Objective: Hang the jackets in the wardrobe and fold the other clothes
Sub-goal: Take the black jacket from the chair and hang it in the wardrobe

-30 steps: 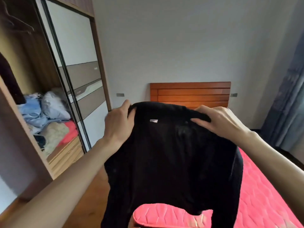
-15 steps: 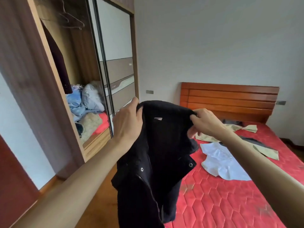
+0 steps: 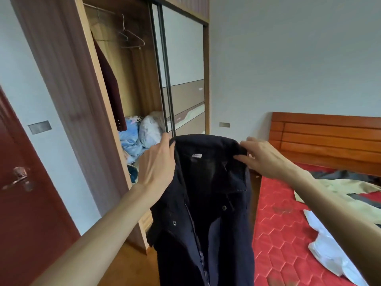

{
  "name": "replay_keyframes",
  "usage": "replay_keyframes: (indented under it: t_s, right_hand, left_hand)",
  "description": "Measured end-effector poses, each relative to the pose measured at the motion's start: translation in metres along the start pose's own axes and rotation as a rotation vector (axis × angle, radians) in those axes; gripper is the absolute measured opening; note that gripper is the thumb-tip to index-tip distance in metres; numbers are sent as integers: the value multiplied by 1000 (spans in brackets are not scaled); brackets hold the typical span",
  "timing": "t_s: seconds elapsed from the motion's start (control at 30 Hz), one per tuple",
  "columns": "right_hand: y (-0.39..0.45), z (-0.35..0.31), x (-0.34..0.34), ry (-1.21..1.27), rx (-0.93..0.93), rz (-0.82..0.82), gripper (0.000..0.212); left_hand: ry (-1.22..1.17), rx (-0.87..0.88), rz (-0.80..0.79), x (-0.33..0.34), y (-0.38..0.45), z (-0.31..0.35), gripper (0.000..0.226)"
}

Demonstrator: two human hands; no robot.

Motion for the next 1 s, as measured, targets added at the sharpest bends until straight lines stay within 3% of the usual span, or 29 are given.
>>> replay_keyframes:
  t_s: [0.13, 0.37, 0.73, 1.0]
  right_hand:
    - [48, 8, 28, 186, 17, 27, 26]
    - [130, 29, 101, 459, 276, 7, 23]
    - [263, 11, 163, 295, 256, 238, 58]
    - [356, 14, 189, 292, 314, 328, 46]
  left_hand:
    - [-145, -78, 49, 20, 27, -38, 18]
    - [-313, -222, 74, 58, 71, -111, 38]
    - [-463, -279, 60, 126, 161, -241, 37]
    - [-716, -279, 53, 166, 238, -308, 45]
Point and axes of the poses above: each hand's wrist, its own y-axis towards the middle knuckle, its own x-axis out of the palm, z = x × y, the point moved 7 cm from there along y, towards the middle knuckle, and after that the axes turned 12 degrees about -y, right-handed, at the moved point
